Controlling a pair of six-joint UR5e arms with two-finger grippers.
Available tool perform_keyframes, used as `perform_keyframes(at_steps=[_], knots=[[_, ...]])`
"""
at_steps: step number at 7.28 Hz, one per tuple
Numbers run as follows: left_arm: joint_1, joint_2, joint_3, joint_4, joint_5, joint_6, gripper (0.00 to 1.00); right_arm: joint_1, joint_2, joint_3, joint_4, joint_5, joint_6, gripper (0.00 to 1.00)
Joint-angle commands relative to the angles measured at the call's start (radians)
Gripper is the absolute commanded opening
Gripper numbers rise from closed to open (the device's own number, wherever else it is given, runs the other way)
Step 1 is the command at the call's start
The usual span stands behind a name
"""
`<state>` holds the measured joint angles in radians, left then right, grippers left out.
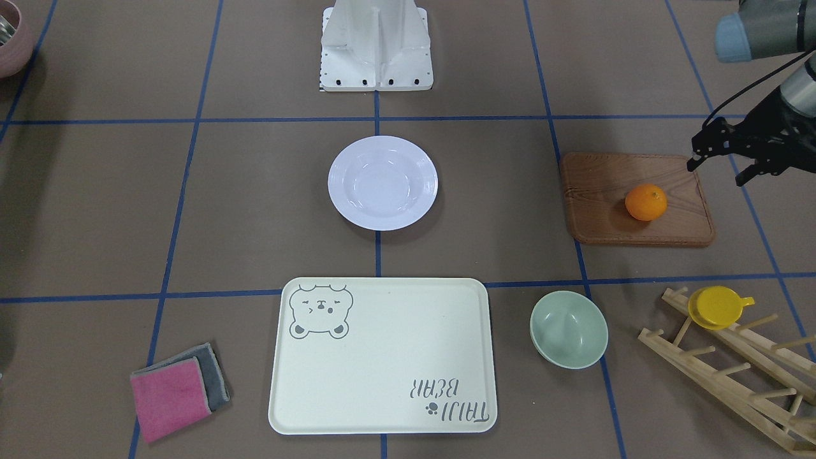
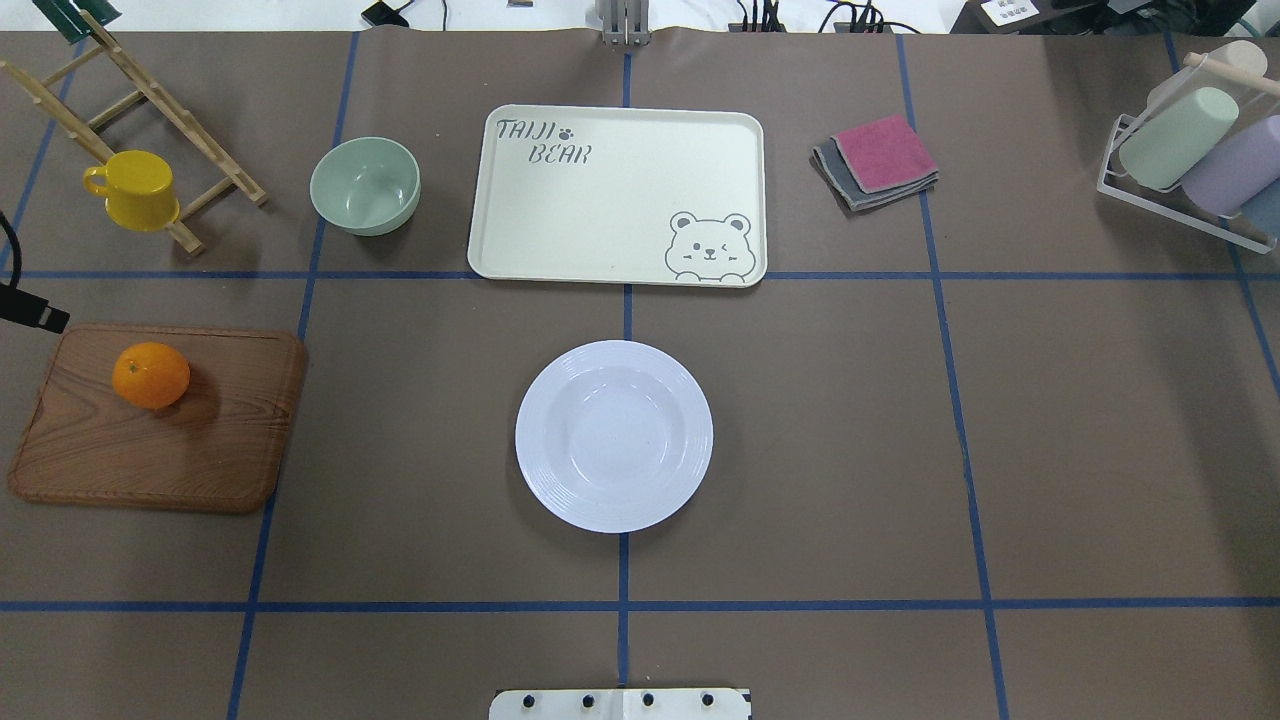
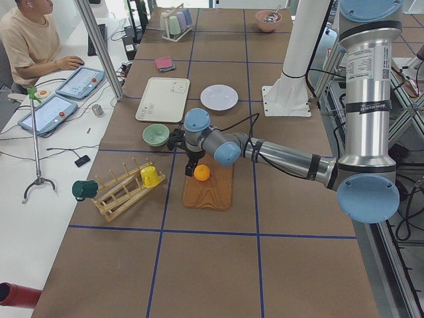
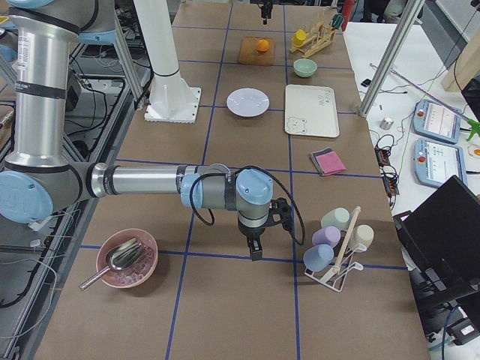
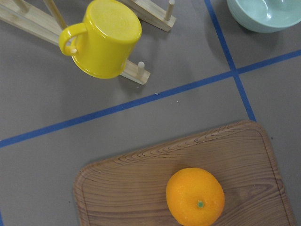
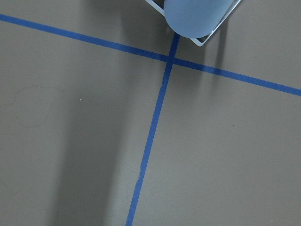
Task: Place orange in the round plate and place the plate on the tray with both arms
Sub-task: 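Lower the left gripper onto the orange on the wooden board and close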
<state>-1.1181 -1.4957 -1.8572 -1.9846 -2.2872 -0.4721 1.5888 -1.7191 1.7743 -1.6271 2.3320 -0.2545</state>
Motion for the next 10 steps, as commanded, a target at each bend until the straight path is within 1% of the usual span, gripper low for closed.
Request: perform_keyframes(at_steps=[1, 3, 4, 6, 7, 9, 10], knots=[[0.107, 0.000, 0.001, -0.042, 0.089, -0.146, 1.00, -0.003, 0.000, -0.001, 0.000, 0.003, 0.000, 1.00], [0.176, 0.002, 0.004, -0.042, 0.146, -0.178, 1.00, -0.003, -0.004, -0.001, 0.000, 0.001, 0.001, 1.00], [0.191, -0.001, 0.013, -0.042, 0.149, -0.181, 1.00, -0.003, -0.004, -0.003, 0.000, 0.001, 0.001, 1.00], [0.225, -0.026, 0.058, -0.042, 0.208, -0.186, 1.00, -0.003, -0.002, -0.004, 0.000, 0.001, 0.001, 1.00], [0.227, -0.070, 0.097, -0.042, 0.209, -0.188, 1.00, -0.003, -0.002, -0.007, 0.000, 0.001, 0.001, 1.00], [0.230, -0.103, 0.163, -0.059, 0.209, -0.178, 1.00, -0.003, -0.002, -0.006, 0.000, 0.001, 0.001, 1.00], [0.233, -0.103, 0.173, -0.062, 0.210, -0.177, 1.00, -0.003, -0.002, -0.006, 0.000, 0.001, 0.001, 1.00]])
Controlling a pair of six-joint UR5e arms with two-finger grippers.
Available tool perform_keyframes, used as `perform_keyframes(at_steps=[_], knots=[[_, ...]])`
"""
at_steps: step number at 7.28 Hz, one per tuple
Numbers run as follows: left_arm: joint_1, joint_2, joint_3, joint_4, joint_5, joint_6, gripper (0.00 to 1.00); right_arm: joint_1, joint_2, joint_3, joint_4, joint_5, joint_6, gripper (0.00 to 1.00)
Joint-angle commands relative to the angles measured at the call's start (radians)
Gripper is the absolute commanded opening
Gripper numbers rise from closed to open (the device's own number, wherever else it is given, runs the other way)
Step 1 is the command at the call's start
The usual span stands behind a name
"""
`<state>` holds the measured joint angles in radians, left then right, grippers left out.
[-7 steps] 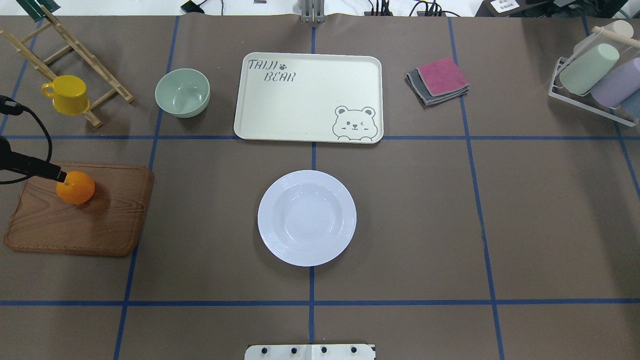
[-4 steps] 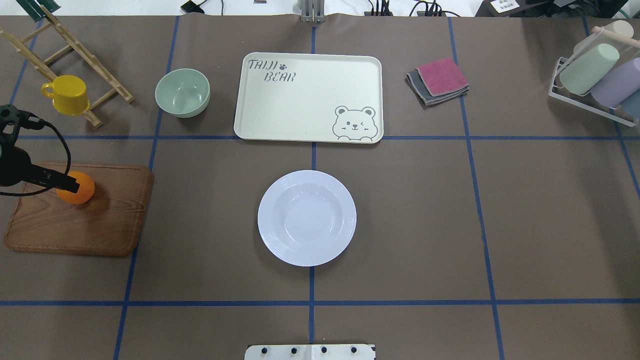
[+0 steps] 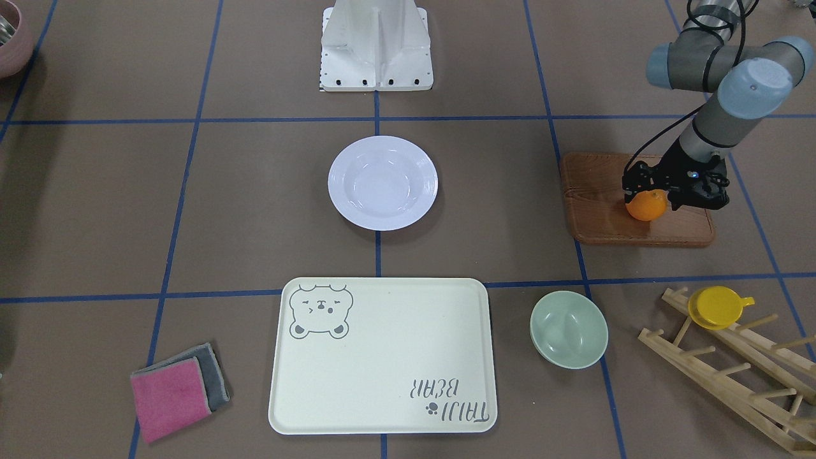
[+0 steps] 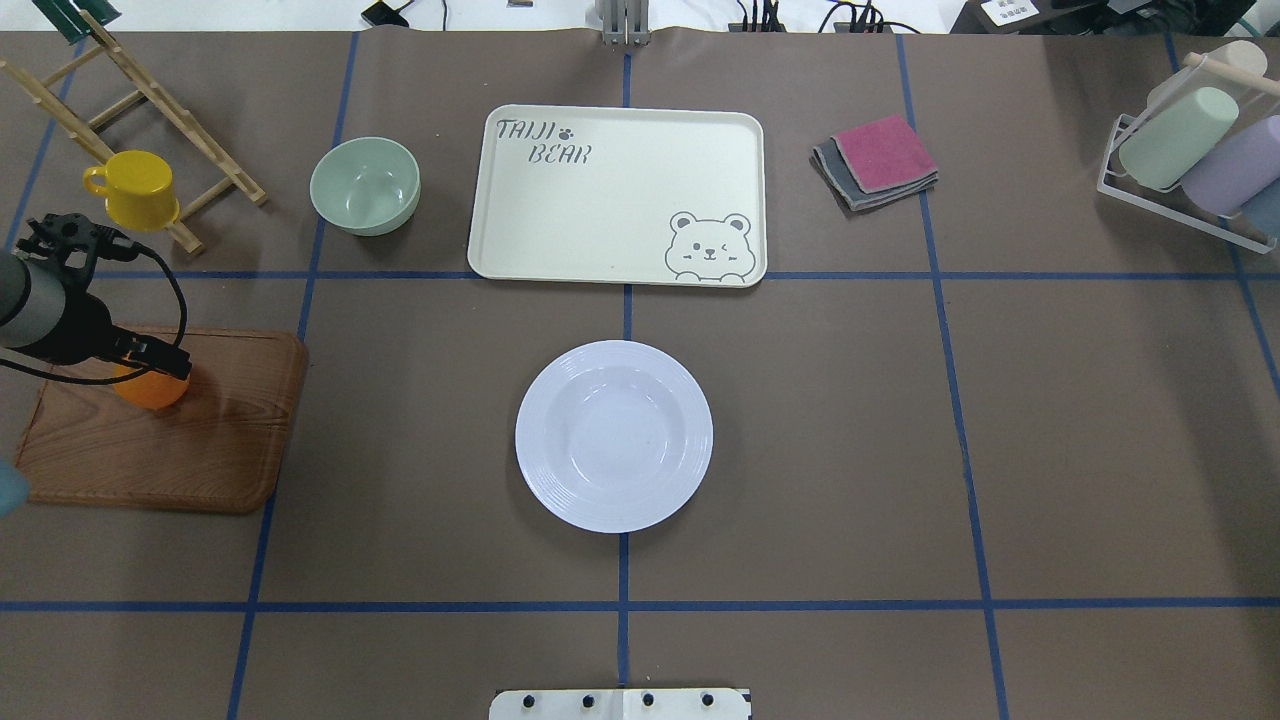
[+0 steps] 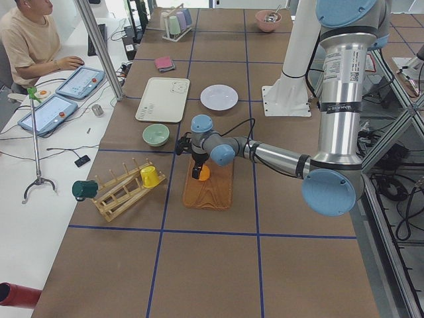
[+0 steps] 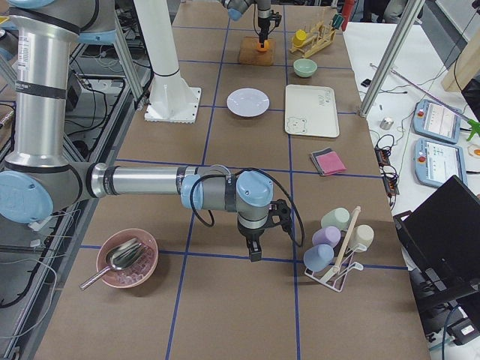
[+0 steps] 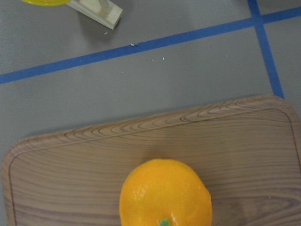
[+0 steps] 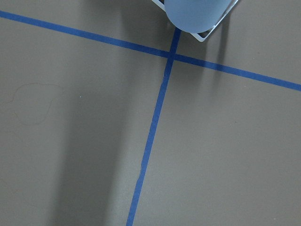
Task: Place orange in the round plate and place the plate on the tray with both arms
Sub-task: 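Lower the left gripper onto the orange on the wooden board and close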
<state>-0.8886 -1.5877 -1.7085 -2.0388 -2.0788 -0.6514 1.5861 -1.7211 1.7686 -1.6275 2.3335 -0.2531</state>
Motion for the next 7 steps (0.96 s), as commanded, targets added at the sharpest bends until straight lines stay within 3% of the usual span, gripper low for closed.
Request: perform_keyframes(at_steps=[1, 2, 3, 4, 5, 7], knots=[[0.008, -0.009, 0.023, -0.007, 0.002, 0.003, 1.00, 0.000, 0.000, 0.000, 0.000, 0.001, 0.000, 1.00], [0.026, -0.003, 0.023, -0.007, 0.002, 0.003, 0.98, 0.000, 0.000, -0.001, 0.000, 0.000, 0.000, 1.00], [0.034, -0.002, 0.018, -0.018, 0.002, 0.003, 0.80, 0.000, 0.000, -0.001, 0.000, 0.000, 0.000, 1.00], [0.034, 0.000, 0.014, -0.024, 0.000, 0.006, 0.27, 0.000, 0.000, -0.001, 0.000, 0.000, 0.000, 1.00], [0.033, 0.003, -0.003, -0.023, 0.000, 0.006, 0.00, 0.000, 0.002, 0.000, 0.000, 0.000, 0.000, 1.00], [0.028, -0.030, -0.101, 0.087, -0.014, 0.004, 0.00, 0.000, 0.002, -0.001, 0.000, 0.003, -0.002, 1.00]])
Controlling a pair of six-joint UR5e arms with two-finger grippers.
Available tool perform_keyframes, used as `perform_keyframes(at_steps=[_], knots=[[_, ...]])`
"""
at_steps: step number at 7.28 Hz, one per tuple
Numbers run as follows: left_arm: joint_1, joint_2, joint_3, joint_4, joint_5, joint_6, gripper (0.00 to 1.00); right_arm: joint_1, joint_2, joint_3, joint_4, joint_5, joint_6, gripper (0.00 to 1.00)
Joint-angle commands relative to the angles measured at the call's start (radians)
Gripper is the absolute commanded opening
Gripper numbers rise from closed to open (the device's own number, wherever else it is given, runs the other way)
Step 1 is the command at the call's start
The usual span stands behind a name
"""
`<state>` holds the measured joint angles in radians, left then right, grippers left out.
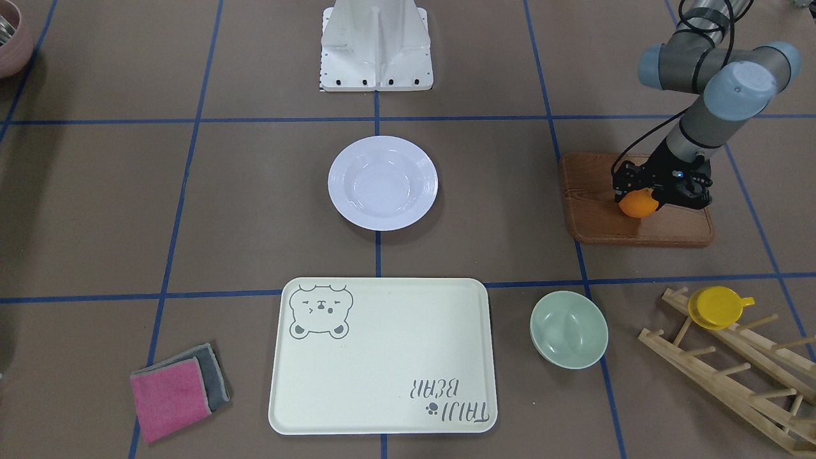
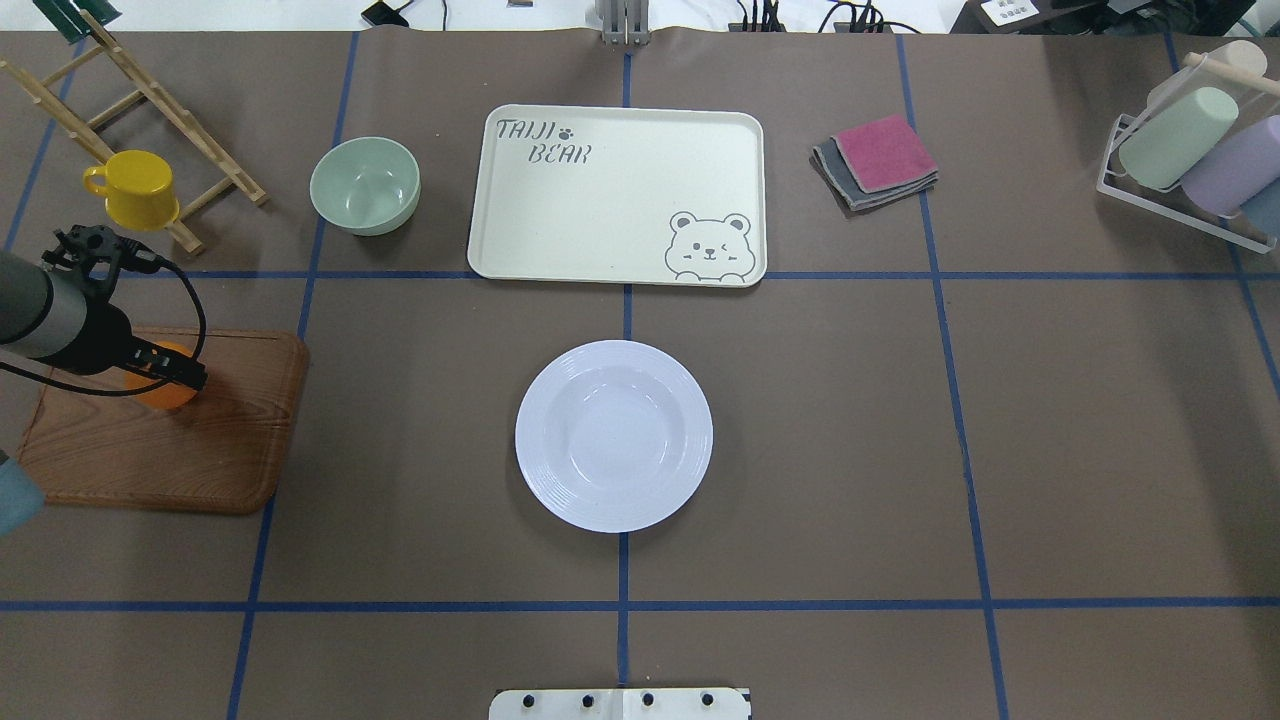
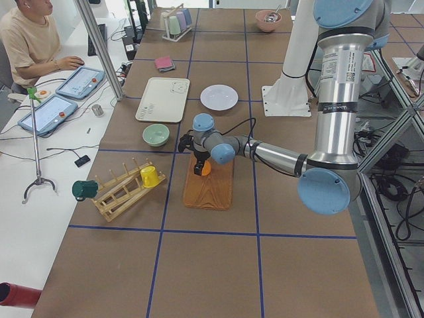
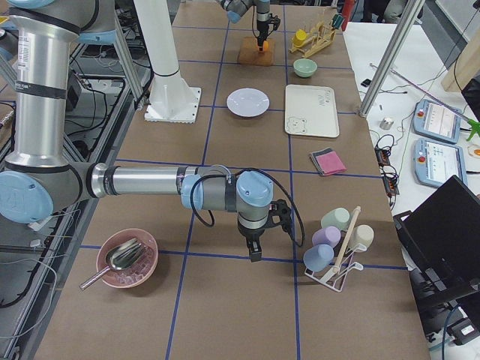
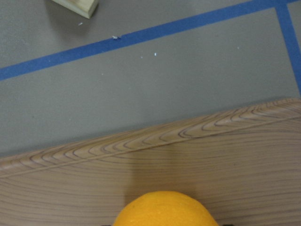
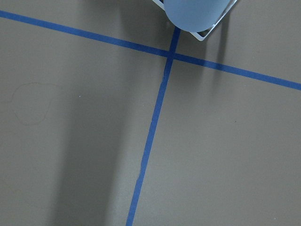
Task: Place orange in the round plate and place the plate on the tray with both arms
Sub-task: 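Carry the orange with the left gripper over the white plate and lower it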
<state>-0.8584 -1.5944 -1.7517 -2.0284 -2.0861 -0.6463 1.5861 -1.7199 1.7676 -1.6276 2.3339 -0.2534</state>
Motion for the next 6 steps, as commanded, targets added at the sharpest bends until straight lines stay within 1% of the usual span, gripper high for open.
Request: perform_keyframes(at_steps=[1, 2, 3, 5, 6], knots=[[-0.002, -0.120, -0.115, 0.253, -0.002, -0.013, 0.00, 0.000, 0.000, 0.001, 0.000, 0.015, -0.001, 1.00], [-0.001, -0.247, -0.133, 0.404, 0.003, -0.029, 0.00, -0.001, 0.000, 0.001, 0.000, 0.016, 0.000, 1.00], [0.019, -0.350, -0.131, 0.474, 0.003, -0.146, 0.00, -0.002, 0.002, 0.001, 0.000, 0.015, -0.001, 1.00], [0.144, -0.493, -0.088, 0.478, 0.035, -0.363, 0.00, -0.002, 0.002, 0.001, 0.000, 0.016, 0.000, 1.00], [0.212, -0.560, -0.042, 0.478, 0.090, -0.465, 0.00, -0.002, 0.000, 0.000, 0.000, 0.016, 0.000, 1.00]])
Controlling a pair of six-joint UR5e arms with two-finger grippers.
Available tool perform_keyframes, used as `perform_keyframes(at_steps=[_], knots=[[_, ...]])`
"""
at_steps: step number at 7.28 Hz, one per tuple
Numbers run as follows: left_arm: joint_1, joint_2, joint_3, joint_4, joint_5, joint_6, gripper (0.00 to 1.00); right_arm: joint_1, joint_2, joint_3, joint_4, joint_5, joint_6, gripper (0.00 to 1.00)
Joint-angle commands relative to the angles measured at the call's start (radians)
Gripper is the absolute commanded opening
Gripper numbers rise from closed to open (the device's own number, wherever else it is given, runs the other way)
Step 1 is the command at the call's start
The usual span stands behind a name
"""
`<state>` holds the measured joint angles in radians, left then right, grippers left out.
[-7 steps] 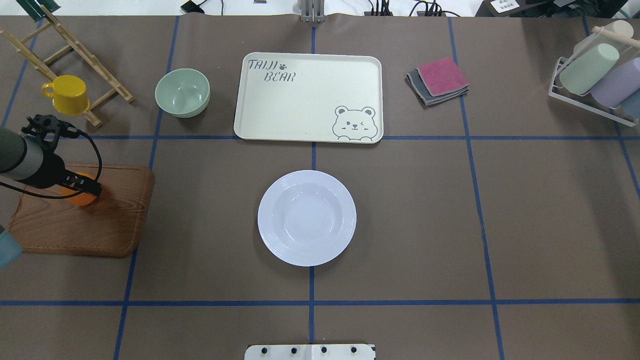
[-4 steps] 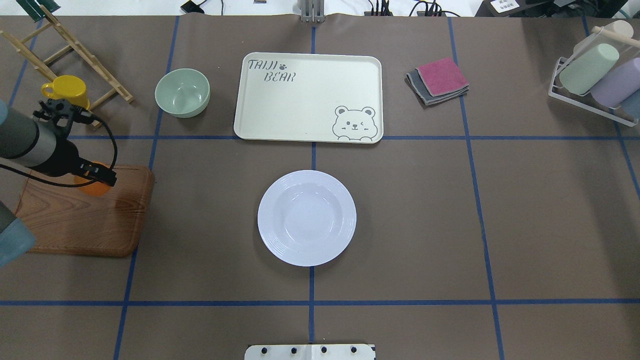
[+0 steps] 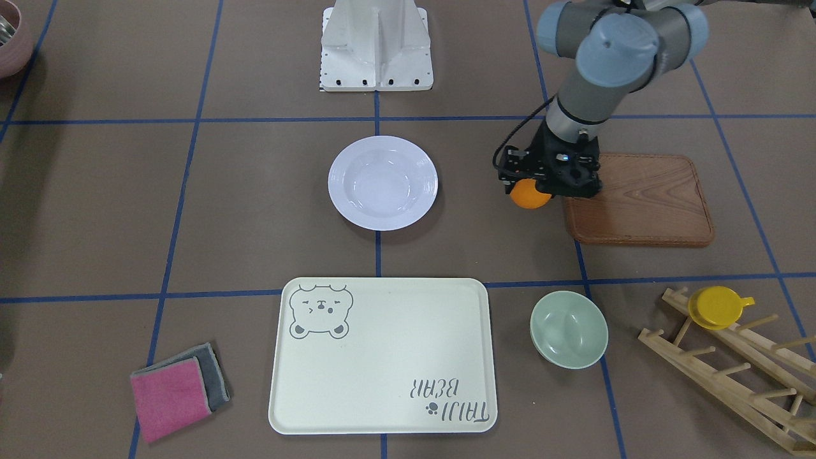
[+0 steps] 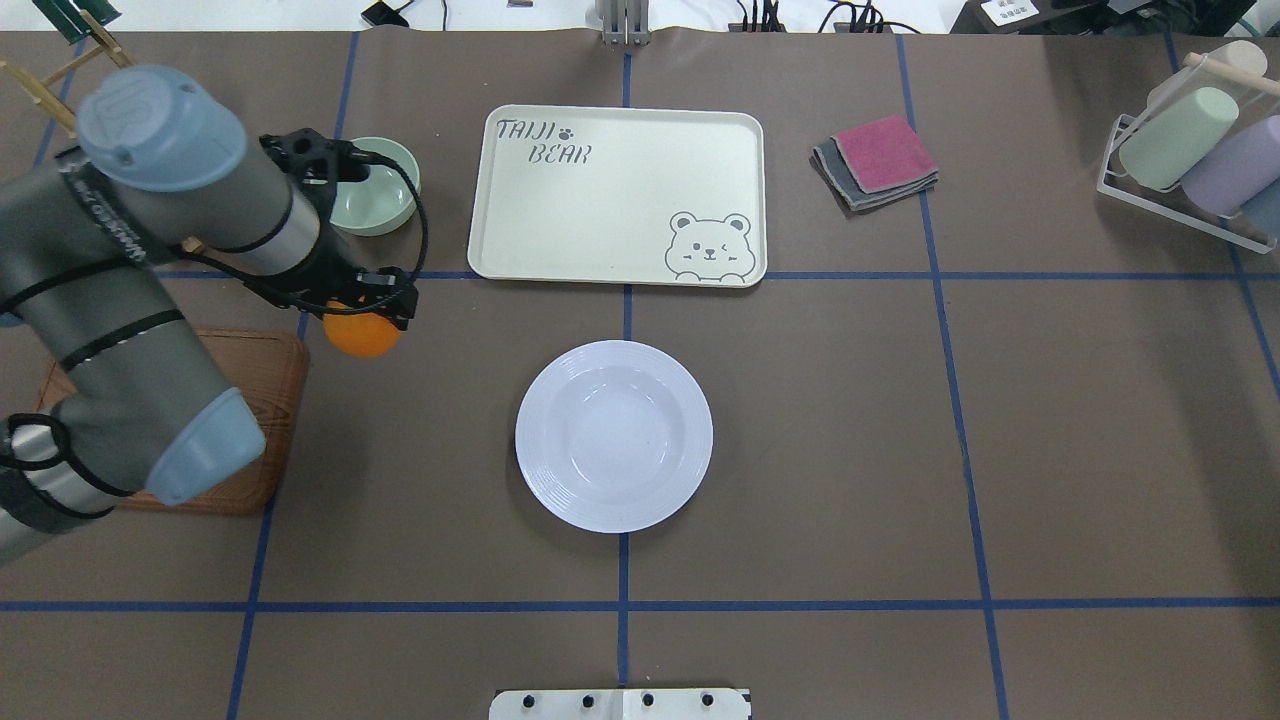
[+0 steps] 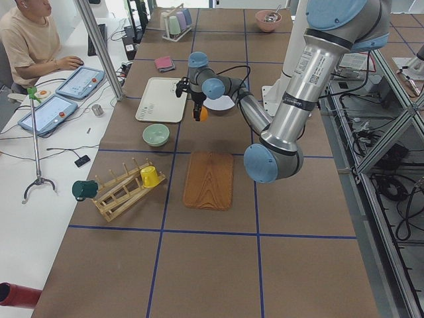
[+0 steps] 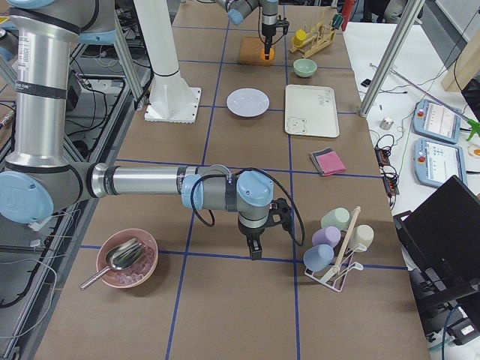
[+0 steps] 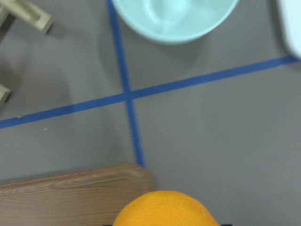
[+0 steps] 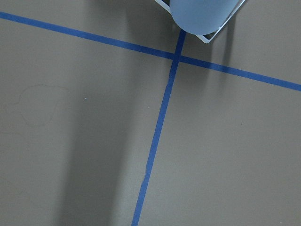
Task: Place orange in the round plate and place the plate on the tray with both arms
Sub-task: 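Carry the orange with the left gripper over the white plate and lower it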
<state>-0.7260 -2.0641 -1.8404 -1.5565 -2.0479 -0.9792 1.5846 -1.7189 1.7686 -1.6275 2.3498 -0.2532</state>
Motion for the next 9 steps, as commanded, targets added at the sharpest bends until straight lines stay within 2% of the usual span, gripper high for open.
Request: perform_keyframes(at_steps=[1, 4, 6, 7, 8, 9], knots=[[0.141, -0.169, 0.123, 0.006, 0.117, -0.213, 0.00, 0.000, -0.001, -0.001, 0.000, 0.000, 0.002, 1.00], [0.279, -0.377, 0.326, -0.005, 0.207, -0.383, 0.00, 0.000, -0.001, -0.001, 0.000, 0.005, 0.002, 1.00], [0.304, -0.401, 0.389, -0.033, 0.225, -0.389, 0.00, 0.000, -0.001, -0.001, 0.000, 0.011, 0.002, 1.00], [0.304, -0.400, 0.409, -0.057, 0.225, -0.380, 0.13, 0.000, -0.001, -0.001, 0.000, 0.011, 0.002, 1.00], [0.304, -0.395, 0.414, -0.068, 0.227, -0.357, 0.46, 0.000, -0.001, -0.001, 0.000, 0.011, 0.002, 1.00], [0.303, -0.387, 0.414, -0.067, 0.233, -0.330, 0.87, 0.000, -0.001, 0.000, 0.000, 0.012, 0.002, 1.00]])
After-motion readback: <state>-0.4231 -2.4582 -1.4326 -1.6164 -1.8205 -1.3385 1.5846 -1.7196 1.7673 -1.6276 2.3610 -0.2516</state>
